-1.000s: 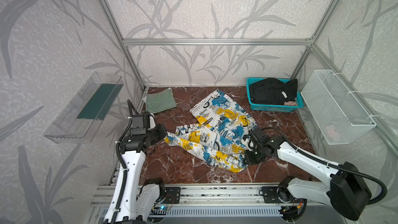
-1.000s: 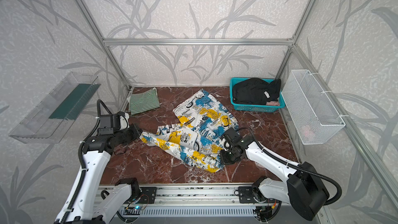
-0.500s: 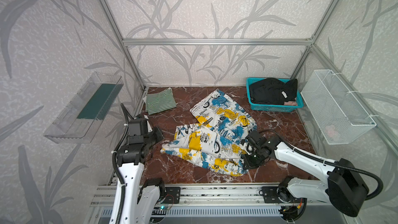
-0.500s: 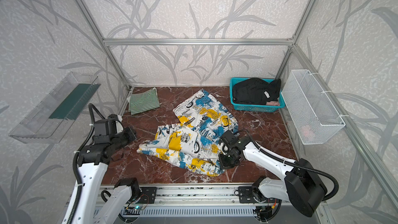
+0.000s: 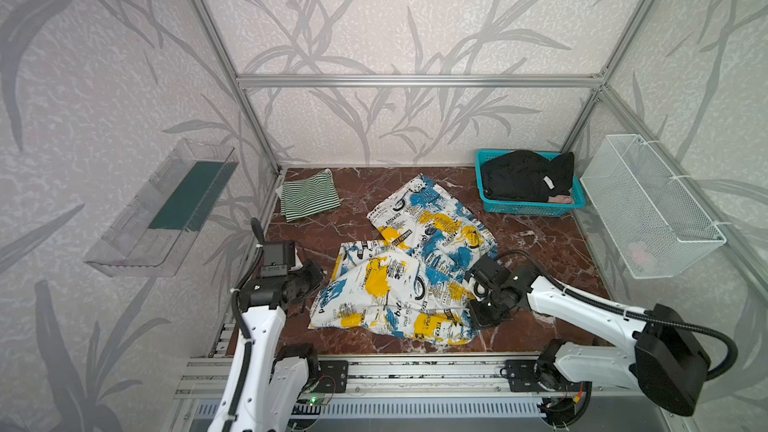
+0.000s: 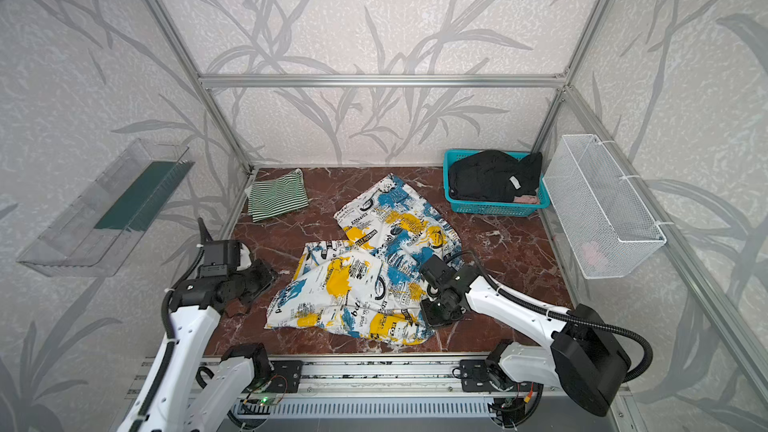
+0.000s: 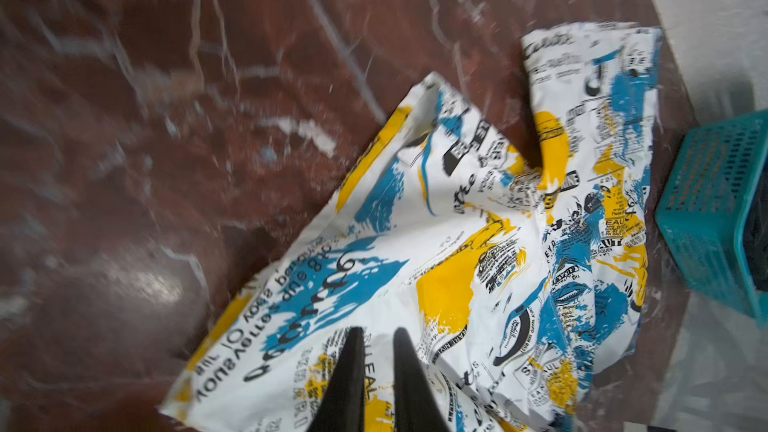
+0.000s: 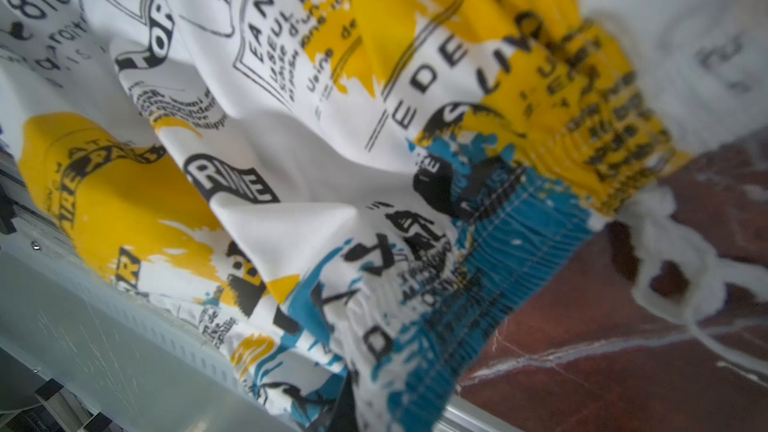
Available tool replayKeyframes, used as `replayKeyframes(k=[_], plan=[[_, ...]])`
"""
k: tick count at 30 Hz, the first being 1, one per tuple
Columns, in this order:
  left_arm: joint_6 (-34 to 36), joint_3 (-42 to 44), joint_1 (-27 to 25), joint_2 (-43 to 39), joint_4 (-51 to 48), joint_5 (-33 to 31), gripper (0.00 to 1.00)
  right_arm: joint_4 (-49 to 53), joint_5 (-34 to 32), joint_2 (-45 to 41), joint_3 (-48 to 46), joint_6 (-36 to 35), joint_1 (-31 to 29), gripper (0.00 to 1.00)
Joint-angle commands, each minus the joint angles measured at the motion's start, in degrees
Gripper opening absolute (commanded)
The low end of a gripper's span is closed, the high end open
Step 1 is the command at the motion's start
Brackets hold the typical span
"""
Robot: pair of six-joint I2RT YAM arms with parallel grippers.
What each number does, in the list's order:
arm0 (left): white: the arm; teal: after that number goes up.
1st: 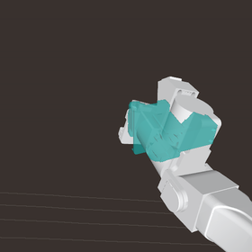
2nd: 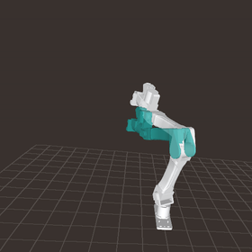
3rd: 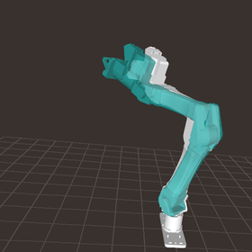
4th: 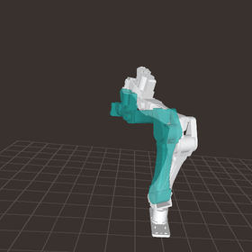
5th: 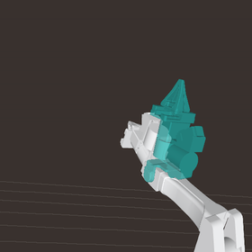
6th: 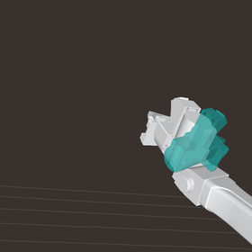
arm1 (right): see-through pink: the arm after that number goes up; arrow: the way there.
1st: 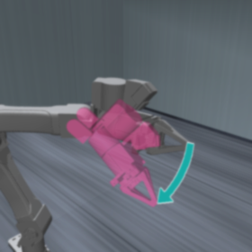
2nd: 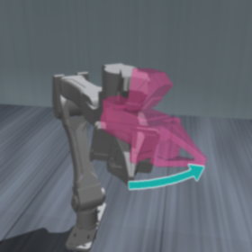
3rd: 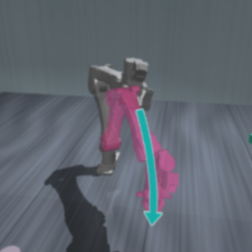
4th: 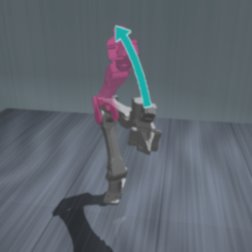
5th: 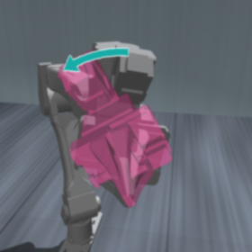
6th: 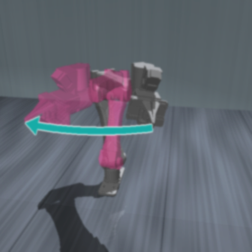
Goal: Fold and stack the mixed laundry pile
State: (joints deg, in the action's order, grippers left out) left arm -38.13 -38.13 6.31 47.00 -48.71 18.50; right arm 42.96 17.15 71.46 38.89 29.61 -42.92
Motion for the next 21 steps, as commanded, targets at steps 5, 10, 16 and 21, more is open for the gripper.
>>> replayKeyframes(k=[5,10,16,21], plan=[[-9.7,7.0,-2.7,1.0,9.0,-0.2,0.31,-3.9,-3.7,3.2,1.8,1.7,-0.2,0.08],[-6.8,5.0,-4.2,10.6,19.7,0.5,0.36,-2.5,-7.6,2.7,0.0,1.9,0.0,0.07],[0.8,-6.3,-4.2,29.0,25.8,4.3,0.37,-2.0,-9.7,-0.4,-2.8,3.6,0.7,0.05],[5.1,-11.9,-4.3,39.6,27.6,5.1,0.42,-1.2,-10.0,-2.4,-3.6,4.1,1.1,0.05]])
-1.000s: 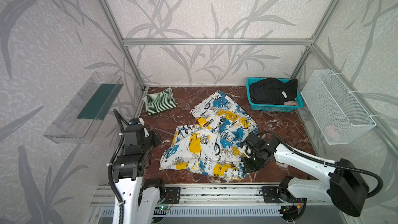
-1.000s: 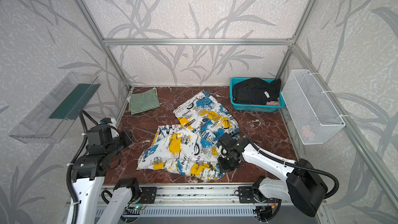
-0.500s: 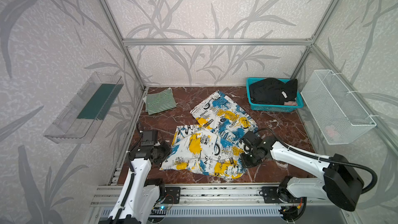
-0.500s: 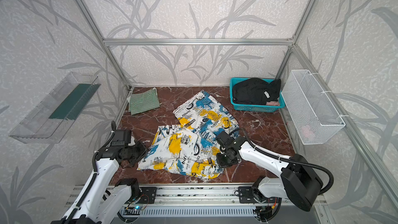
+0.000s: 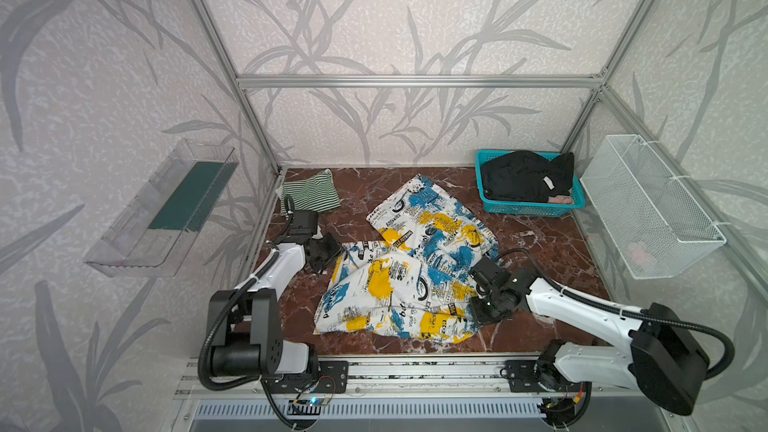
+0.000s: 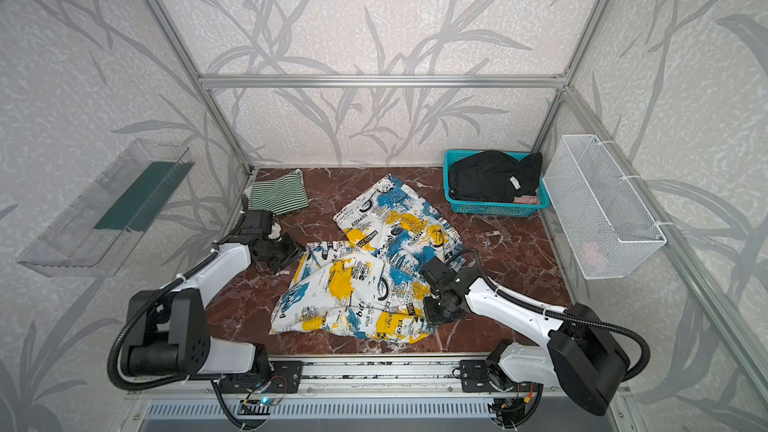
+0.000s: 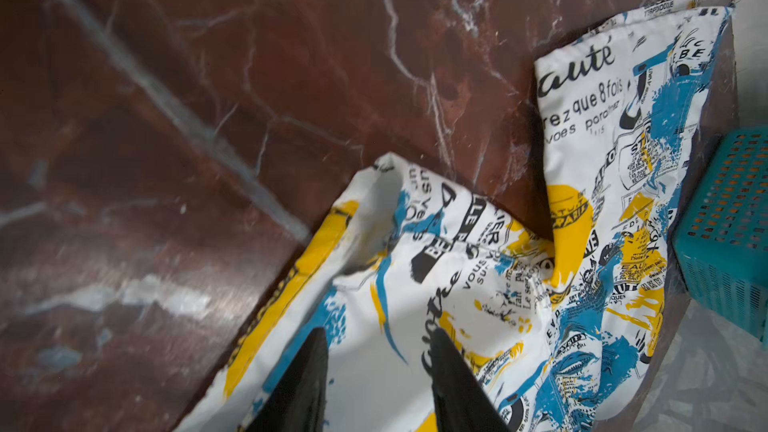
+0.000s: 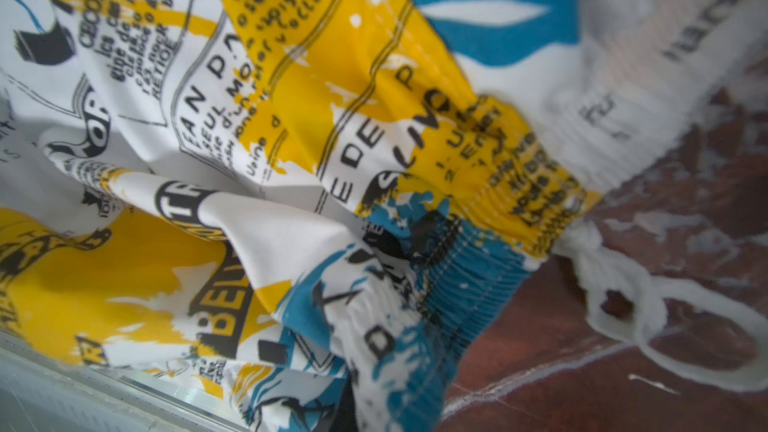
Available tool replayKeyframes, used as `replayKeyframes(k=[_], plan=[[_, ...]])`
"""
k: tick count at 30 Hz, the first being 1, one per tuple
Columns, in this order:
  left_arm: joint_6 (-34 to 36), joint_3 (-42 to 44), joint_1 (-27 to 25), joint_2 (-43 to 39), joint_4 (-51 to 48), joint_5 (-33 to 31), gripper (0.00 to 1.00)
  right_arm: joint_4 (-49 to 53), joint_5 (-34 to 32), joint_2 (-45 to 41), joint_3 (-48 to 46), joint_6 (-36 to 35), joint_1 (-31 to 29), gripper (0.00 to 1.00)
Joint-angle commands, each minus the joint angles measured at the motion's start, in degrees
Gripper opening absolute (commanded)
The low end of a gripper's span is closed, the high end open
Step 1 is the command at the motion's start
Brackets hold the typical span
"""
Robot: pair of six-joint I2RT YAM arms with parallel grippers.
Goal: Fold and stack the mixed laundry pile
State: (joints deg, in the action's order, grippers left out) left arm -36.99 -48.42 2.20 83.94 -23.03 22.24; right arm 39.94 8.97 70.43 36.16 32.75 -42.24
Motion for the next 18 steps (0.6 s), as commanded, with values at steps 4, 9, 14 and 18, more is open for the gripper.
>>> replayKeyframes(k=[4,9,14,18], plan=[[5.8,-2.1,-0.4,6.0,3.5,4.2,0.43,2.3,-2.2,-2.4,-1.3,1.1,0.7,0.05],[8.1,-1.3,-1.1,7.8,3.8,4.2,0.43,2.2,-2.2,-2.9,-1.4,1.3,1.2,0.05],[9.0,-0.9,-1.8,8.5,5.0,5.9,0.30,1.9,-1.9,-2.5,-1.4,1.3,1.3,0.04],[9.8,-1.9,-2.4,9.7,3.8,5.0,0.24,1.8,-1.7,-2.6,-1.4,1.4,1.3,0.04]])
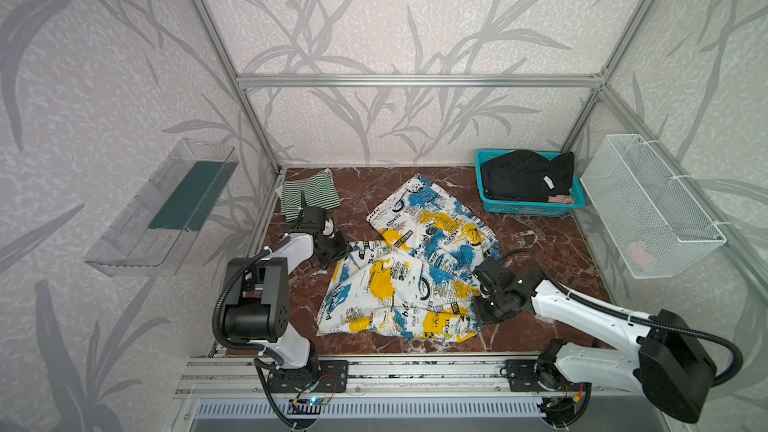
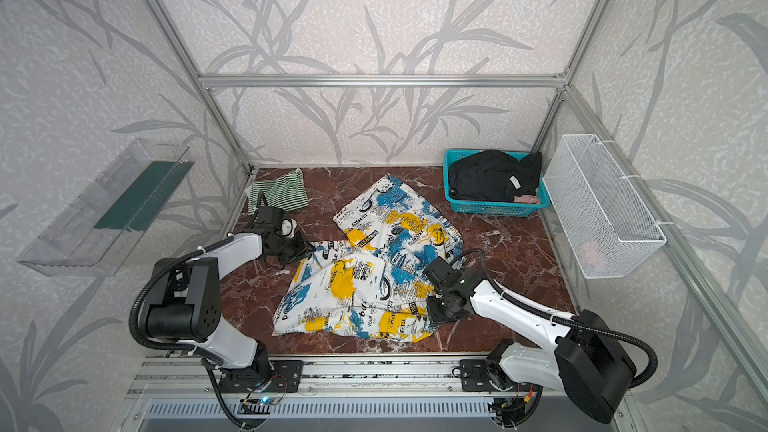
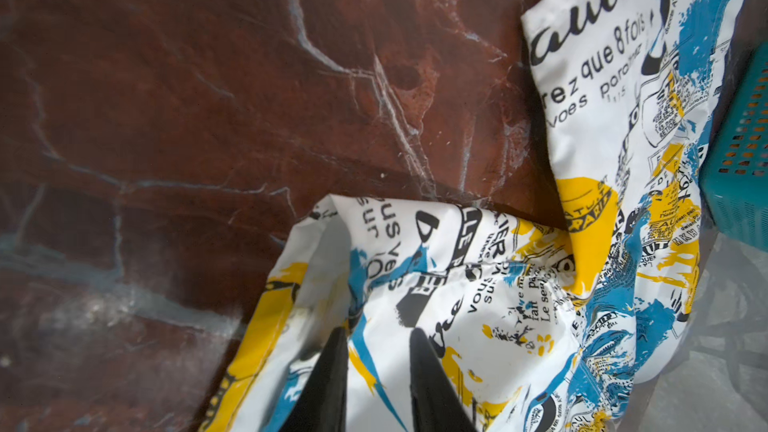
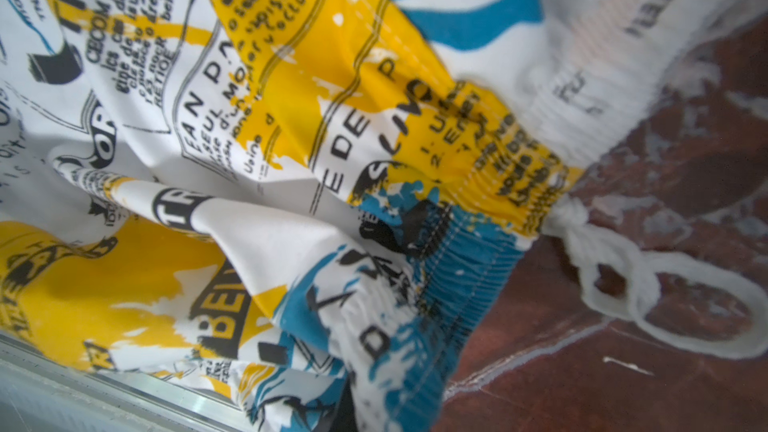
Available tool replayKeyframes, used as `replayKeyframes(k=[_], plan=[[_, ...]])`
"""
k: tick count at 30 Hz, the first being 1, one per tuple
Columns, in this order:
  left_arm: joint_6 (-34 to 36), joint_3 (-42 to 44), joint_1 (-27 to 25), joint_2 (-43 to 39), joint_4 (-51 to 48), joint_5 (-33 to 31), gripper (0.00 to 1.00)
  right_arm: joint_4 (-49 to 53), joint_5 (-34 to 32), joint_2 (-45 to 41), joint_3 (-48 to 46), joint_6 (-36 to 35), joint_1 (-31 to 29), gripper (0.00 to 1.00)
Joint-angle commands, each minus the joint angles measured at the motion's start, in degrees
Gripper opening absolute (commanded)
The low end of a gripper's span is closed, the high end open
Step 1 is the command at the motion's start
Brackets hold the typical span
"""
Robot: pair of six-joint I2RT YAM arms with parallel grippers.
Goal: Fold and stack the mixed laundry pile
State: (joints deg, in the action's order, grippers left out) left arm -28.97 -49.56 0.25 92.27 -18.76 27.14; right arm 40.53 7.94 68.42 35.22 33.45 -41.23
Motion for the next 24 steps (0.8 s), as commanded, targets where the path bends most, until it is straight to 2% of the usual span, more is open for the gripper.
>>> replayKeyframes(k=[1,7,14,20,24], plan=[[2.0,-1.2,-0.5,1.9,-1.0,-0.3,0.24,1.3,-0.7,-0.7,-0.5,0.8,0.3,0.04],[2.5,-2.0,-0.7,3.8,-3.0,-4.0,0.26,1.7,-1.2,-2.2,-1.0,1.0,0.4,0.04],[3.9,-1.8,-2.0,-0.2,-4.2,-10.6,0.40,1.1,-0.9,-2.7,-1.5,1.3,0.5,0.03],[5.9,-1.8,-2.4,1.2,-2.5,-7.9,0.41,1.0,-0.7,-2.4,-1.3,1.1,0.5,0.03],[6.6,-1.4,-3.0,2.7,-1.0,-5.1,0.38,1.1,-0.7,-2.7,-1.4,1.1,0.6,0.03]])
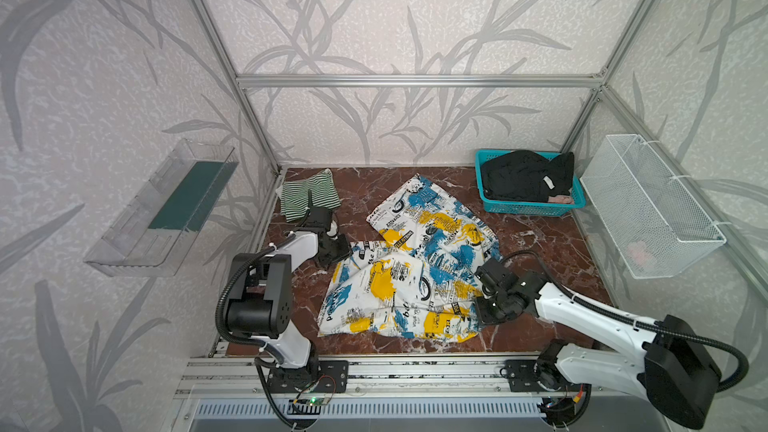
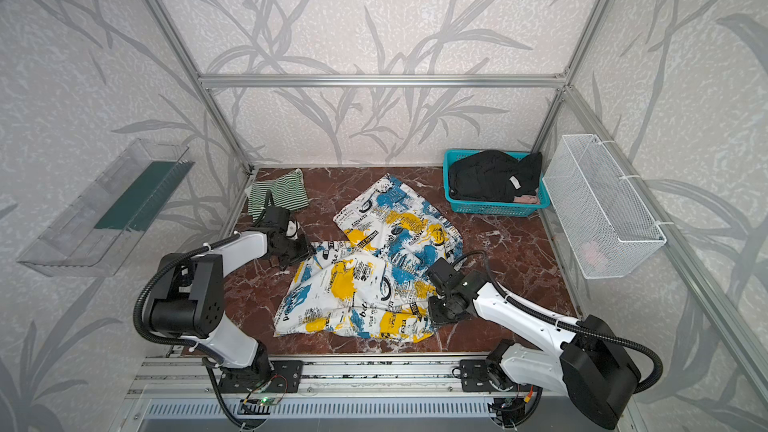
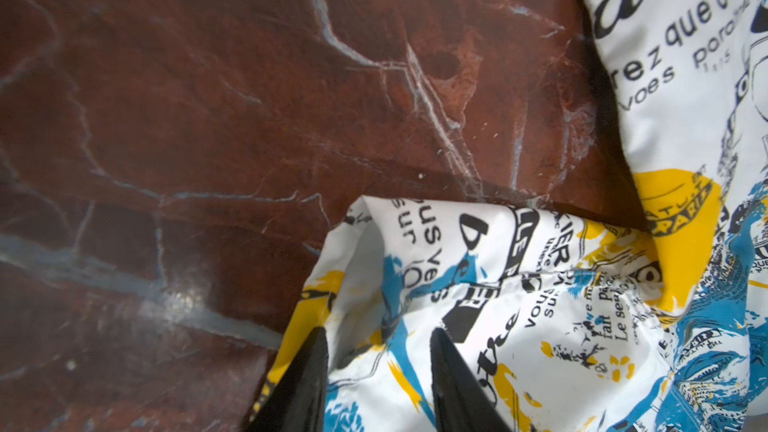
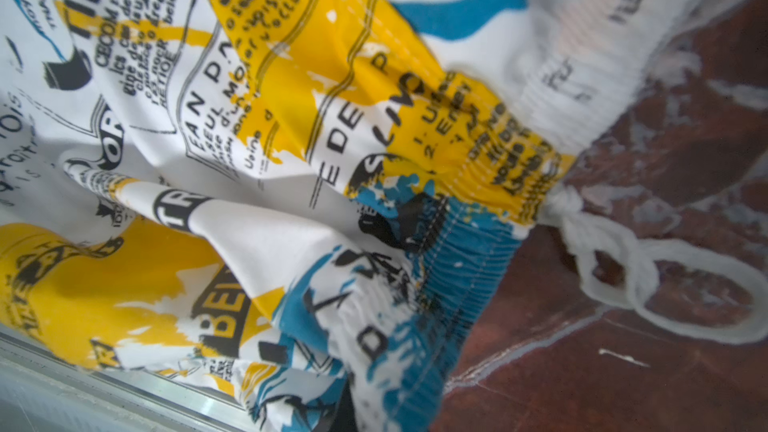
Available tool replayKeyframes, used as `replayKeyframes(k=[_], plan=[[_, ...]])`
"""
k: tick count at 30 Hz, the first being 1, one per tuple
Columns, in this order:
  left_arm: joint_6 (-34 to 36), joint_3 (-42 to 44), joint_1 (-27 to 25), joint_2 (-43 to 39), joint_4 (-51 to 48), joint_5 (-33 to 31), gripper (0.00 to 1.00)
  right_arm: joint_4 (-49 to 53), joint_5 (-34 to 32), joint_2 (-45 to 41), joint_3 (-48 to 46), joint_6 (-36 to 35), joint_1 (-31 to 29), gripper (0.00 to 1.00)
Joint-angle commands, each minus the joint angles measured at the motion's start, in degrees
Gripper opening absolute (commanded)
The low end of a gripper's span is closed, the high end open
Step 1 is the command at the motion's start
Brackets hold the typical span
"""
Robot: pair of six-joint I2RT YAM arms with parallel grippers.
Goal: Fold and stack the mixed laundry pile
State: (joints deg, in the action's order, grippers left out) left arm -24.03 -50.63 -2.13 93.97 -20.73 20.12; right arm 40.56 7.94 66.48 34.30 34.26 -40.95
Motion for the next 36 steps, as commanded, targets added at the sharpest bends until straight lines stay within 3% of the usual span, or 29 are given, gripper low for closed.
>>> replayKeyframes(k=[1,9,15,24,28,29,34,36], plan=[[1.7,-0.2,-0.7,1.1,1.2,2.4,0.36,1.3,-0.8,-0.7,-0.4,0.2,0.3,0.03],[1.7,-0.1,-0.9,1.4,1.4,1.3,0.20,1.4,-0.7,-0.6,0.2,-0.2,0.4,0.03],[1.3,-2.5,-0.8,0.4,-1.3,-1.1,0.00,2.0,-0.8,-1.0,0.5,-0.3,0.5,0.03],[5.1,-12.1,-0.7,1.0,-10.6,-10.5,0.00,2.4,-1.2,-1.8,0.3,-0.4,0.7,0.03],[5.8,-15.5,-0.7,3.8,-13.2,-11.4,0.00,2.4,-0.8,-1.9,0.0,-0.4,0.7,0.03],[5.6,-16.4,-0.9,4.5,-14.6,-11.5,0.02,2.5,-0.7,-2.0,-0.1,-0.4,0.7,0.03],[2.5,-15.2,-0.8,0.9,-19.2,-11.4,0.52,2.4,-0.5,-2.4,-0.8,-0.2,0.7,0.03],[0.9,-13.4,-0.8,-3.8,-21.5,-12.1,0.62,1.7,-0.6,-2.4,-1.0,-0.1,0.7,0.03]])
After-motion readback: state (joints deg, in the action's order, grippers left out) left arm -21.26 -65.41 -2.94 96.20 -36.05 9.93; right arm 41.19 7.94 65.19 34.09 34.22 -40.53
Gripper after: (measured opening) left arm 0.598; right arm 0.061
